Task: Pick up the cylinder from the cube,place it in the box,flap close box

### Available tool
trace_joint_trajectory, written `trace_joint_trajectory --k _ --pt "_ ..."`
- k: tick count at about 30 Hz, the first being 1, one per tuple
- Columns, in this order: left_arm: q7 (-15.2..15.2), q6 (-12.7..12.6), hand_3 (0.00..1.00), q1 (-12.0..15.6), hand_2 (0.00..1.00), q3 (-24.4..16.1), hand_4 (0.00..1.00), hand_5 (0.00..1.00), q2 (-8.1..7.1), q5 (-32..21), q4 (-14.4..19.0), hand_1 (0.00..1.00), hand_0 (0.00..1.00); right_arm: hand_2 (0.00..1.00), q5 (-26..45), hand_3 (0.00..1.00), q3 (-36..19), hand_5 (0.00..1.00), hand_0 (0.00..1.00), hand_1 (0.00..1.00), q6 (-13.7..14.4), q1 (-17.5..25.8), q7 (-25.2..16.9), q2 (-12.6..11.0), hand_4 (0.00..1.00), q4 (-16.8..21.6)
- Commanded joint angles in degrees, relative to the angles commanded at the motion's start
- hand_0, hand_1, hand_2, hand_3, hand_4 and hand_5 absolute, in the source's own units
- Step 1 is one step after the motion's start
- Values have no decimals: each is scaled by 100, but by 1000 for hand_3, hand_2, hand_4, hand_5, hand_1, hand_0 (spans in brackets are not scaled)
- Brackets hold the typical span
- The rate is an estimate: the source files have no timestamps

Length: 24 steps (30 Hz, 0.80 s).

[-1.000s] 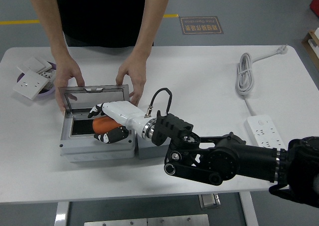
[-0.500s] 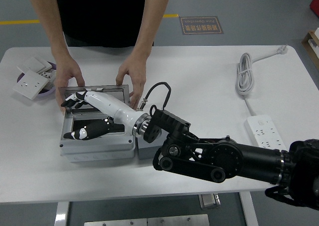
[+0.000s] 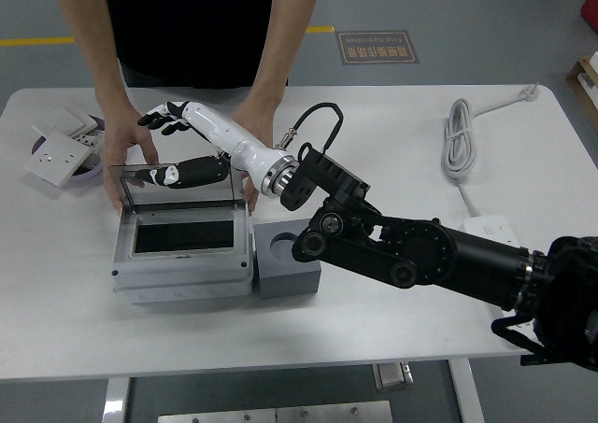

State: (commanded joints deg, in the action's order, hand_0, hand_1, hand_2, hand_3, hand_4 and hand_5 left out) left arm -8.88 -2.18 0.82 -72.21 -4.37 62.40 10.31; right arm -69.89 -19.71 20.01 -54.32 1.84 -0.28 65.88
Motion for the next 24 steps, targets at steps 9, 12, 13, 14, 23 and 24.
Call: trace_joint_trajectory --k 9,12,13,14,23,24 --pt "4 -8 951 -5 854 -24 2 2 -5 0 0 852 923 707 -42 690 353 309 741 693 -9 117 101 -237 854 250" --pt "9 -9 951 -2 854 -22 2 2 -4 -15 0 852 923 703 -107 695 462 313 728 691 -17 164 161 -377 846 489" --pt "12 -10 951 -1 854 -23 2 2 -3 -19 0 852 923 703 -129 695 497 313 728 691 -18 179 185 -444 846 591" --pt "16 -10 951 0 854 -19 2 2 -3 -28 0 852 923 703 -145 695 521 313 728 691 -18 188 203 -498 846 668" --pt "39 -20 951 13 854 -12 2 2 -20 -77 0 852 923 709 -167 696 830 331 716 690 -11 183 351 -962 829 1274" --pt "41 -22 951 13 854 -11 2 2 -23 -83 0 852 923 709 -162 696 872 331 716 690 -9 176 362 -996 829 1327"
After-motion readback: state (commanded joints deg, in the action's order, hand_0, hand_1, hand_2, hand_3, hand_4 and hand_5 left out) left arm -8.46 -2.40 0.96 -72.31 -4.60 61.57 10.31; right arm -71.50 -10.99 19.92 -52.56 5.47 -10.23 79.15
